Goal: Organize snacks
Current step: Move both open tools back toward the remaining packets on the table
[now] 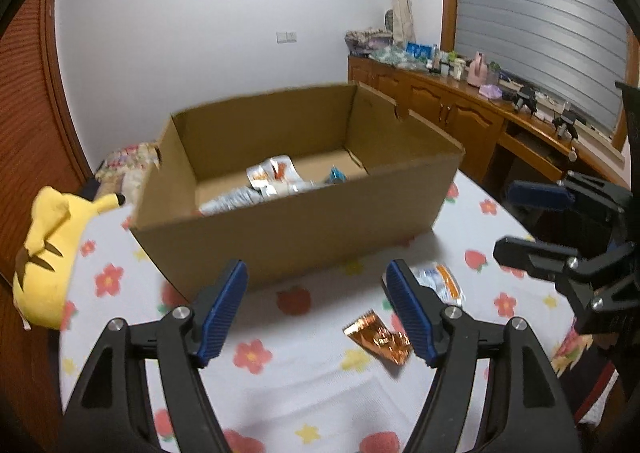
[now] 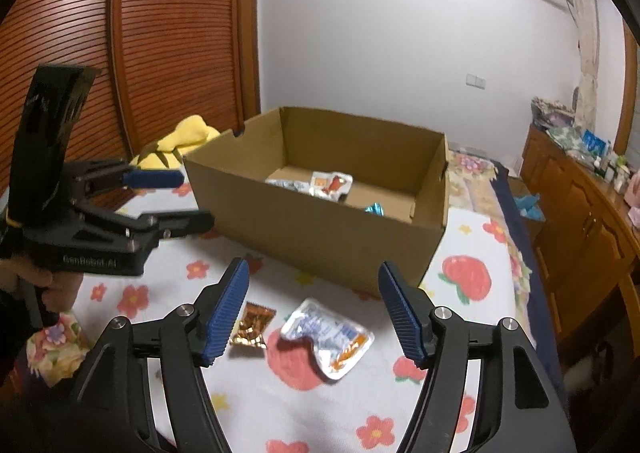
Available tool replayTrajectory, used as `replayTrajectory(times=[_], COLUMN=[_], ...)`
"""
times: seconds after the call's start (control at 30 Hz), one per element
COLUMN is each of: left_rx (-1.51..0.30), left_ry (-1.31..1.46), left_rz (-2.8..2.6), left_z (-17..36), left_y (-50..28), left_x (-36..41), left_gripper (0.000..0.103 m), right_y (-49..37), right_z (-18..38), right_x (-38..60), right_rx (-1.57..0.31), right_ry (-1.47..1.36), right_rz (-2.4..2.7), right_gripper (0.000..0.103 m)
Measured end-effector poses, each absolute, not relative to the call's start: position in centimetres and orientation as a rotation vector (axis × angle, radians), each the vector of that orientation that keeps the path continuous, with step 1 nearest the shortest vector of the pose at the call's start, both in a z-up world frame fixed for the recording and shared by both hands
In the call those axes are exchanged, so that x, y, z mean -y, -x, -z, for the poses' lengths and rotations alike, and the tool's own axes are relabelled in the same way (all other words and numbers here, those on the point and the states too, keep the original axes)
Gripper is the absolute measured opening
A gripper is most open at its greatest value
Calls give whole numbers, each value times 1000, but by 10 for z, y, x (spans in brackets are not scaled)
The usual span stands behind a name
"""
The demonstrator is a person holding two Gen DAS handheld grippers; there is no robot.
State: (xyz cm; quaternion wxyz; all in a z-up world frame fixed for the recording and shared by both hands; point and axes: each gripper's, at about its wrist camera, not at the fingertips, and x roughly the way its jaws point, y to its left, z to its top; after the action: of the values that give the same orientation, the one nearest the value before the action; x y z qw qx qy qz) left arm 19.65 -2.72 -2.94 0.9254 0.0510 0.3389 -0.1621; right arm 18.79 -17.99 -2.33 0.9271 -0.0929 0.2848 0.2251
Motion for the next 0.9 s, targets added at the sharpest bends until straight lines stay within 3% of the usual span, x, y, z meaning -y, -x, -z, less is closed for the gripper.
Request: replayTrajectory(times=[0.37,0.9], left_rx=[-835,-902], left_ry=[-83,-75], left_rz=[349,358], left_z=[89,116], left_y=[-204,-200], left_x=[55,44], left_gripper=[73,73], right_y=[-198,-211], right_z=[62,86], right_x=[189,190], right_rx=[-663,-735], right_ry=[173,155], right_rz=[-452,-462], right_gripper=[69,69])
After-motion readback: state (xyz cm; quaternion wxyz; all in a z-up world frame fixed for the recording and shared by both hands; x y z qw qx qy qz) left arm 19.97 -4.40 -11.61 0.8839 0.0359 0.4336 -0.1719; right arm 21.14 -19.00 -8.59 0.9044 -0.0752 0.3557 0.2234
